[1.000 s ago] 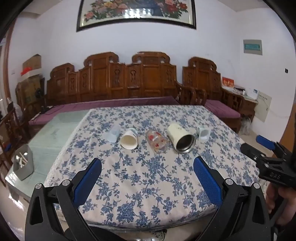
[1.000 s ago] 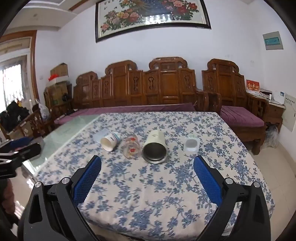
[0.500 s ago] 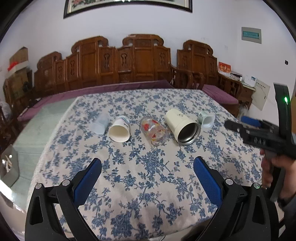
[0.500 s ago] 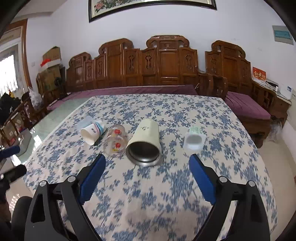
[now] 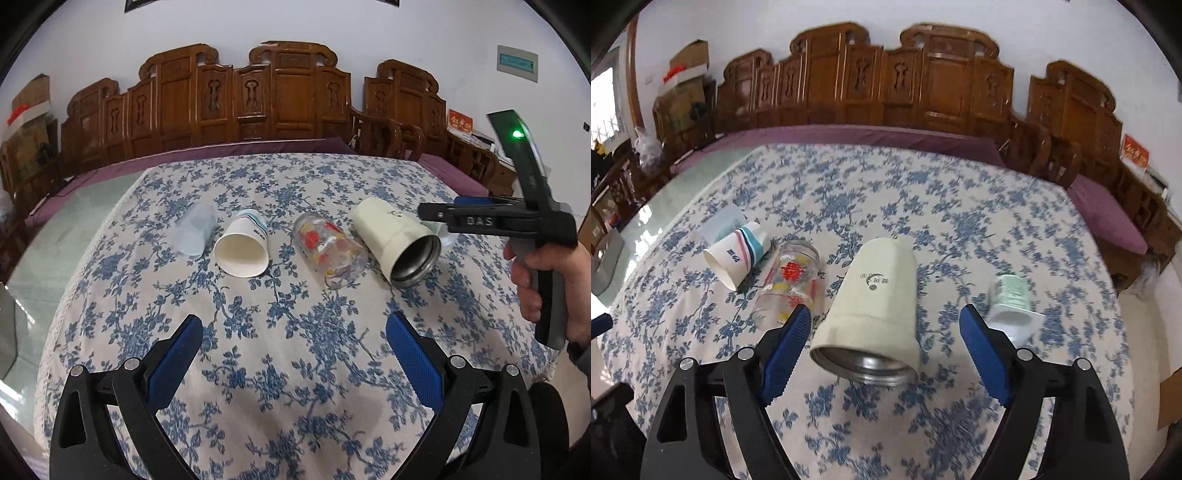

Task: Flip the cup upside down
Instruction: 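Close the right gripper around the cream cup's body, then lift the cream cup with the right gripper and carry it aside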

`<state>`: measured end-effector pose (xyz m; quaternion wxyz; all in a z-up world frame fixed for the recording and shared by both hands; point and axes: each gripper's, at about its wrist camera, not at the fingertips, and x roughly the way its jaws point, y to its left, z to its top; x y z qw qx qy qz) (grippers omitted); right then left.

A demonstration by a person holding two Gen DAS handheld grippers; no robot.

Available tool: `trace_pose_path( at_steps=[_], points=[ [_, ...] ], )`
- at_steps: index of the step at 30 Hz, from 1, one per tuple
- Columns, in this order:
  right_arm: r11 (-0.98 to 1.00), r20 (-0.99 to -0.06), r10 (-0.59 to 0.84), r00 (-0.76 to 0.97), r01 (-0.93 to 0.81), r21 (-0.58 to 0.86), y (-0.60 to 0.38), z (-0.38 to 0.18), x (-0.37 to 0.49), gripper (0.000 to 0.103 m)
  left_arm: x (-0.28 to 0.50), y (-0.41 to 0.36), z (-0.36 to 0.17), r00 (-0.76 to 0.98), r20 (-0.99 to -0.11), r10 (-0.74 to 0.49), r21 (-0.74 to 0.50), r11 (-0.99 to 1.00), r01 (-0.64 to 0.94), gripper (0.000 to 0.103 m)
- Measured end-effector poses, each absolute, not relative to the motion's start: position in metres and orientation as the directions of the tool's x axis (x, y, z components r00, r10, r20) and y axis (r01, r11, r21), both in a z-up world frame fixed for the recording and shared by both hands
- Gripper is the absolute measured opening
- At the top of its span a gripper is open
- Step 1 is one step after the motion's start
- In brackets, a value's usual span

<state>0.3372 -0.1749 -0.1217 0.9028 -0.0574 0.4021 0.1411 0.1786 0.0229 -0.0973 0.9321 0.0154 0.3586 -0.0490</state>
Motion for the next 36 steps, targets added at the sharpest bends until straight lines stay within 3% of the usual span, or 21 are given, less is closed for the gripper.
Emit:
trace_pose_path(
  at_steps=[7, 14, 21, 36],
  points=[
    [0.963, -0.827, 0.219, 0.517, -0.252, 0.097, -0.168, -0.151, 0.392, 0.084, 0.198, 0.035, -0.112, 0.722, -0.689, -0.06, 0.002, 0.996, 0.084, 0.096],
    [0.96, -0.881, 0.255, 0.4, -0.211, 0.182, -0.169, -0.177, 0.424, 0.081, 0.2, 0.038, -0.131, 0.692, -0.715, -0.099, -0.067, 0.995, 0.073, 0.096],
    [0.967, -0.937, 0.195, 0.291, -0.219, 0.133, -0.148, -0.192, 0.438, 0.081, 0.189, 0.029, -0.143, 0.671, -0.73, -0.13, -0.097, 0.992, 0.087, 0.096],
    [0.958, -0.91, 0.202, 0.362, -0.267, 0.107, -0.171, -0.164, 0.393, 0.078, 0.159, 0.022, -0.129, 0.688, -0.711, -0.144, -0.092, 0.99, 0.112, 0.096]
  ],
)
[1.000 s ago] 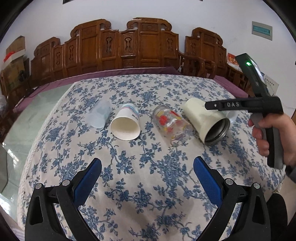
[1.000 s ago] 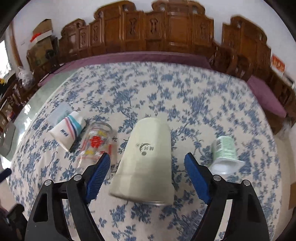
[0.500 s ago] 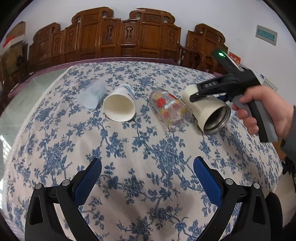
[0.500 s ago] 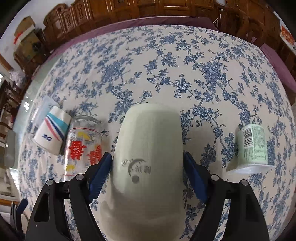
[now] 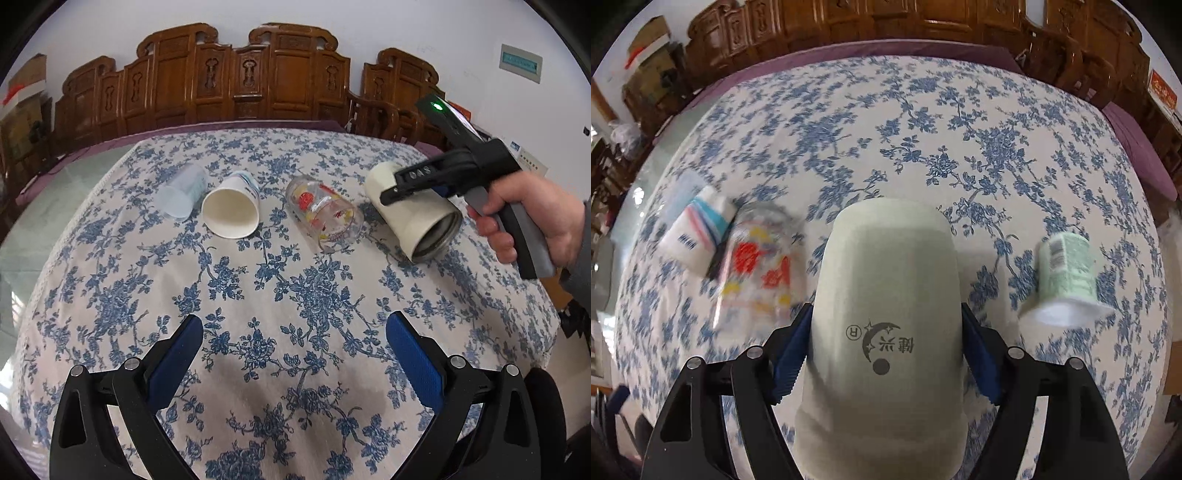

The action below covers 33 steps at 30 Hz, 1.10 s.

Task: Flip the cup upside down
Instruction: 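Lift the cream cup with the right gripper and carry it aside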

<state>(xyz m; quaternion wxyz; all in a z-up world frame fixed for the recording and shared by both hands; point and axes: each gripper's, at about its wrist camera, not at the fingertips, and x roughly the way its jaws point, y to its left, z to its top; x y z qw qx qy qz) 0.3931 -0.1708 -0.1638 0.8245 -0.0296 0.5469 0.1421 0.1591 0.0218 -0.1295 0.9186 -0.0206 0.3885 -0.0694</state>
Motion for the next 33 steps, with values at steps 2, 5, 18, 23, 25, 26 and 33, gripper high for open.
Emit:
trace_pose_path(
  at_steps=[2, 5, 18, 23, 25, 26, 33],
  points=[
    [0.951, -0.903, 0.224, 0.367, -0.284, 0.121, -0.174, -0.157, 0.379, 0.078, 0.152, 0.023, -0.124, 0.698, -0.703, -0.139, -0.088, 0.99, 0.109, 0.096],
    [0.938, -0.894, 0.259, 0.367, -0.315, 0.142, -0.173, -0.149, 0.353, 0.078, 0.142, 0.026, -0.119, 0.709, -0.693, -0.133, -0.083, 0.991, 0.104, 0.096],
    [0.864, -0.887, 0.37, 0.278, -0.455, 0.218, -0.113, -0.171, 0.258, 0.078, 0.11, 0.053, -0.11, 0.722, -0.688, -0.066, -0.062, 0.998, 0.032, 0.096],
    [0.864, -0.889, 0.368, 0.274, -0.455, 0.218, -0.1, -0.18, 0.248, 0.078, 0.106, 0.065, -0.106, 0.724, -0.689, -0.04, -0.053, 0.999, 0.005, 0.096],
    [0.867, -0.892, 0.358, 0.277, -0.452, 0.208, -0.098, -0.185, 0.246, 0.079, 0.106, 0.067, -0.105, 0.724, -0.688, -0.036, -0.054, 0.999, -0.001, 0.096],
    [0.87, -0.893, 0.352, 0.279, -0.45, 0.202, -0.098, -0.187, 0.247, 0.078, 0.106, 0.067, -0.103, 0.726, -0.687, -0.033, -0.051, 0.999, -0.002, 0.096],
    [0.865, -0.824, 0.405, 0.396, -0.459, 0.205, -0.113, -0.164, 0.236, 0.078, 0.11, 0.062, -0.098, 0.724, -0.69, -0.013, -0.022, 1.0, -0.003, 0.096]
  ],
)
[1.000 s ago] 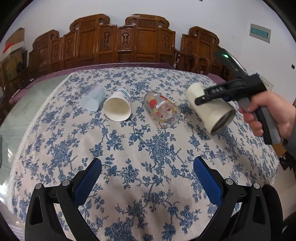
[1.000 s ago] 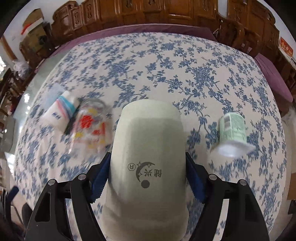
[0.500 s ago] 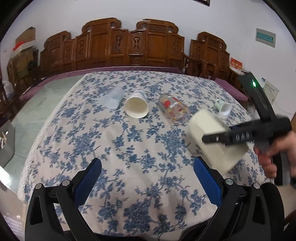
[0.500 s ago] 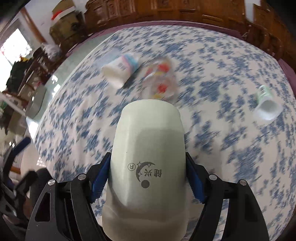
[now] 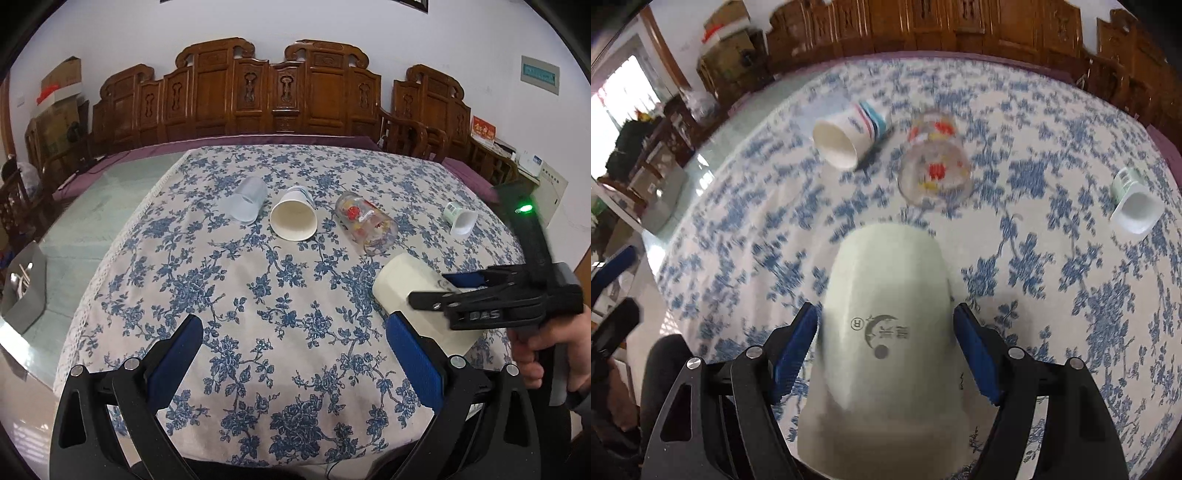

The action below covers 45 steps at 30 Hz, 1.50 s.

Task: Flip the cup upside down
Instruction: 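Lift the cream cup with the right gripper and carry it aside, then grasp the cream cup with the left gripper while the right gripper releases it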

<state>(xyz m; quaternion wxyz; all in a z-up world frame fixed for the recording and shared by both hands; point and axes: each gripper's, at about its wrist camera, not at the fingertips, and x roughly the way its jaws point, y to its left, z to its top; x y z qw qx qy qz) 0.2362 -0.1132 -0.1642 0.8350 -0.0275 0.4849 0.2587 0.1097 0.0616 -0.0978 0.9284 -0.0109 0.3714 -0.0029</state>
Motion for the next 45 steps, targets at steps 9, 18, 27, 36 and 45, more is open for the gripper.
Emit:
trace_pose_path(
  at_steps=[9, 18, 27, 36, 45],
  points=[
    [0.918, -0.643, 0.374, 0.668, -0.366, 0.154, -0.177, -0.132, 0.18, 0.082, 0.128, 0.037, -0.092, 0.718, -0.696, -0.016, 0.008, 1.0, 0.03, 0.096],
    [0.964, -0.573, 0.262, 0.776, -0.236, 0.122, -0.234, -0.138, 0.161, 0.1, 0.164, -0.013, -0.092, 0.688, -0.724, -0.047, 0.008, 0.997, 0.077, 0.096],
    [0.958, -0.585, 0.287, 0.758, -0.218, 0.188, -0.255, -0.159, 0.165, 0.1, 0.204, -0.046, -0.115, 0.603, -0.794, -0.078, -0.039, 0.996, 0.078, 0.083],
    [0.954, -0.59, 0.3, 0.75, -0.223, 0.201, -0.255, -0.165, 0.163, 0.1, 0.231, -0.052, -0.144, 0.457, -0.883, -0.112, -0.117, 0.993, 0.016, 0.079],
    [0.954, -0.582, 0.301, 0.755, -0.231, 0.193, -0.253, -0.164, 0.161, 0.1, 0.252, -0.043, -0.167, 0.327, -0.918, -0.223, -0.259, 0.963, -0.071, 0.079]
  ],
)
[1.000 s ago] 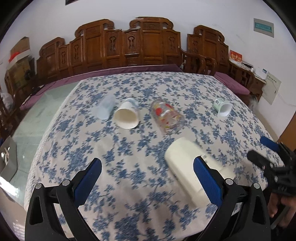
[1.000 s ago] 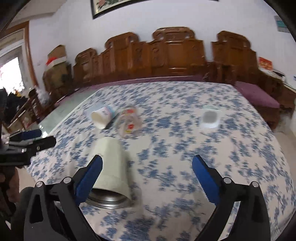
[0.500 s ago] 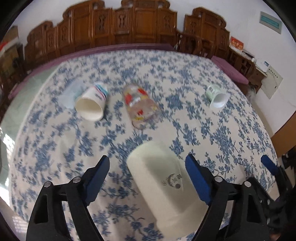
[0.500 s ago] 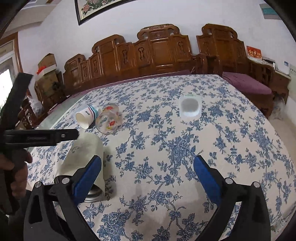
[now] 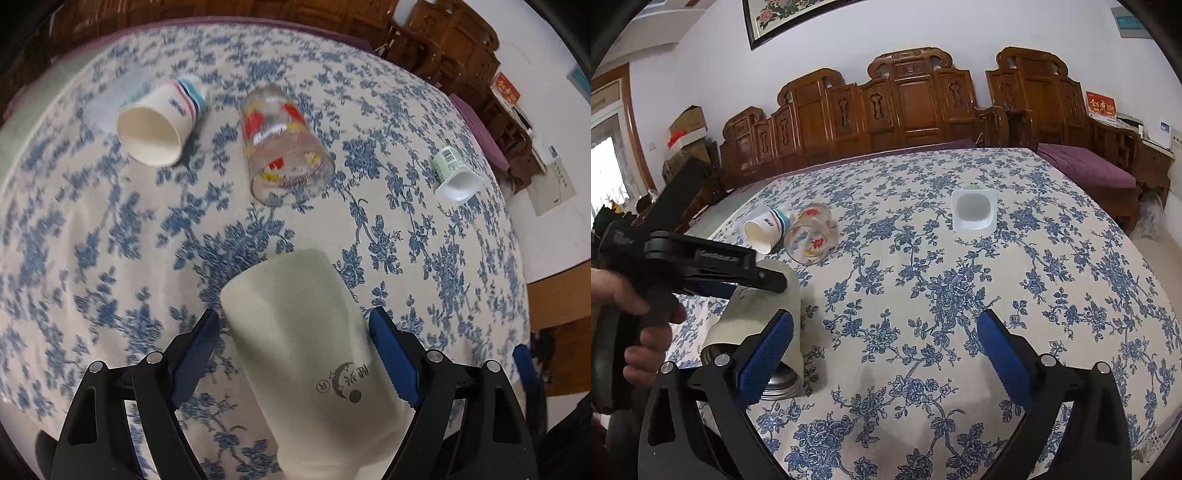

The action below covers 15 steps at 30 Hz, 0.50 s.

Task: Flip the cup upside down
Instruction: 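Grasp the cream cup with the left gripper while the right gripper releases it, then rotate the cream cup upright with the left gripper and lower it onto the table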

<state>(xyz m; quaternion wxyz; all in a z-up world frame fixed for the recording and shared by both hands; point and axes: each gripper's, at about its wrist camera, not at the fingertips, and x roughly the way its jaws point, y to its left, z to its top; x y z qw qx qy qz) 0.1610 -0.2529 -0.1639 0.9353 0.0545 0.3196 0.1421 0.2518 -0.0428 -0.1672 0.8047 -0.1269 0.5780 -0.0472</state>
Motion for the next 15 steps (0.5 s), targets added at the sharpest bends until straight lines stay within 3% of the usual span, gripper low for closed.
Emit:
trace_pose_path(
  at_steps=[15],
  points=[
    [0.953, -0.584, 0.303, 0.753, -0.233, 0.194, -0.252, -0.164, 0.161, 0.1, 0.268, -0.039, -0.187, 0.229, -0.927, -0.295, -0.33, 0.935, -0.129, 0.08]
  ],
)
